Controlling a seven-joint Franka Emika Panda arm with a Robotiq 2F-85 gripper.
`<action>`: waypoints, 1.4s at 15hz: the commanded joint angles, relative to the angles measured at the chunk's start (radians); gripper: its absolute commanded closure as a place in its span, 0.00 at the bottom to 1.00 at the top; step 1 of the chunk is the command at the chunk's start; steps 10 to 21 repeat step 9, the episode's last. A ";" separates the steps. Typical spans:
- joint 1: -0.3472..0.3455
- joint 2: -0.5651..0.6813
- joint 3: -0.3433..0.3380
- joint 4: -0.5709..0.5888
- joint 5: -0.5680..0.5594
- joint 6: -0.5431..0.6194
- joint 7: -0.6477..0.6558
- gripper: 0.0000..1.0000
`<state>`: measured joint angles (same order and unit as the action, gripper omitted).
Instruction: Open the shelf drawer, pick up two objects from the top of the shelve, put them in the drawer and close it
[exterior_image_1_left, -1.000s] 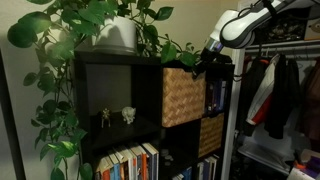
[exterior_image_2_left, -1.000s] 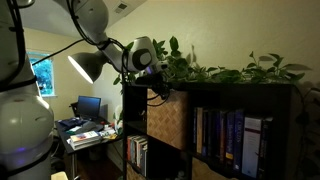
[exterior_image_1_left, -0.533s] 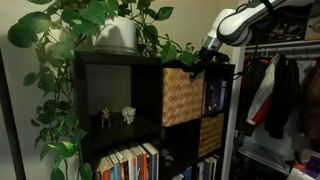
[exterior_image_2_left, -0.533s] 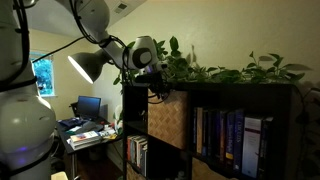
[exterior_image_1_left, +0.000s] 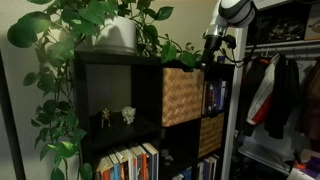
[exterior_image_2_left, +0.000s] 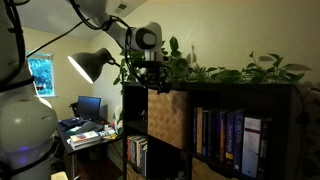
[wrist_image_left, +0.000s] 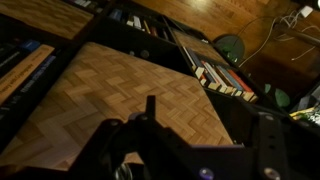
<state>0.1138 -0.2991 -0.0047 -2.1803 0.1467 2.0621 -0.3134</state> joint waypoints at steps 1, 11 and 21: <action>-0.007 -0.003 -0.019 0.063 0.006 -0.174 -0.048 0.00; -0.008 0.003 -0.008 0.066 0.002 -0.205 -0.059 0.00; -0.008 0.003 -0.008 0.066 0.002 -0.205 -0.059 0.00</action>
